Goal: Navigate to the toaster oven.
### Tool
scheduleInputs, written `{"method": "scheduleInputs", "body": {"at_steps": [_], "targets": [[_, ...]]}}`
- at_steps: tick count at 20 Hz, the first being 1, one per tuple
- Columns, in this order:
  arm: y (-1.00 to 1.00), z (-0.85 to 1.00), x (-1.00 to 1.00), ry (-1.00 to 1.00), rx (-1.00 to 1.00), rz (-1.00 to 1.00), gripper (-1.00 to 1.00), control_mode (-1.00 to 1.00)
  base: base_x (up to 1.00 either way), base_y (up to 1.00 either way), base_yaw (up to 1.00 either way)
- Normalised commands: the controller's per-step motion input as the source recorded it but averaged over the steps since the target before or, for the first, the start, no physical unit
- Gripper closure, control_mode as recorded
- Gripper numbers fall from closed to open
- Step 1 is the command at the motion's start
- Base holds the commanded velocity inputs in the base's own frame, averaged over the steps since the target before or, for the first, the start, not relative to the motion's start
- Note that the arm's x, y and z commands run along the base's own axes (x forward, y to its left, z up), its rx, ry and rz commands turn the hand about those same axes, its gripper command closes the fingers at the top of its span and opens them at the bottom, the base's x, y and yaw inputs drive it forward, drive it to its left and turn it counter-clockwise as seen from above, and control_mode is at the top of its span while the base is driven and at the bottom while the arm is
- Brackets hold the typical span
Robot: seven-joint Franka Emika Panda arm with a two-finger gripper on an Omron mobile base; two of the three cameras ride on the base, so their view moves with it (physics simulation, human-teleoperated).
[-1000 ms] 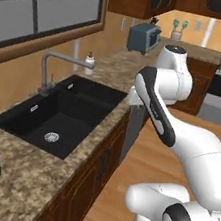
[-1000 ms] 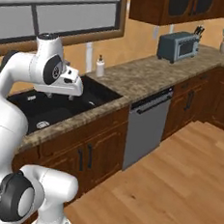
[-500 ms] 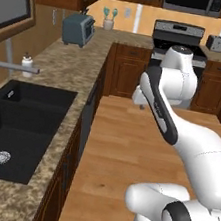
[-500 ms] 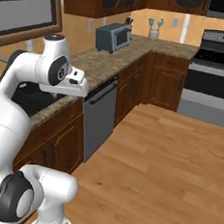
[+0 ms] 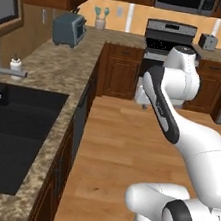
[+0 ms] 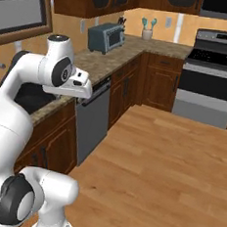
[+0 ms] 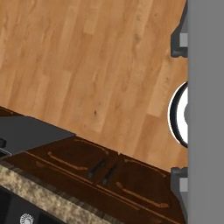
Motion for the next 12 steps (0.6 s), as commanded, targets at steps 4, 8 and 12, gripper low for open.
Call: {"method": "scheduleInputs", "body": {"at_steps": [4,8,12], "targets": [[0.00,0.00,0.00,0.00,0.00,0.00,-1.00,1.00,0.21,-0.34,-0.12],[0.00,0.00,0.00,0.00,0.00,0.00,-1.00,1.00,0.36,-0.36,-0.12],[0.00,0.00,0.00,0.00,0.00,0.00,-1.00,1.00,0.94,-0.53,-0.13]]}}
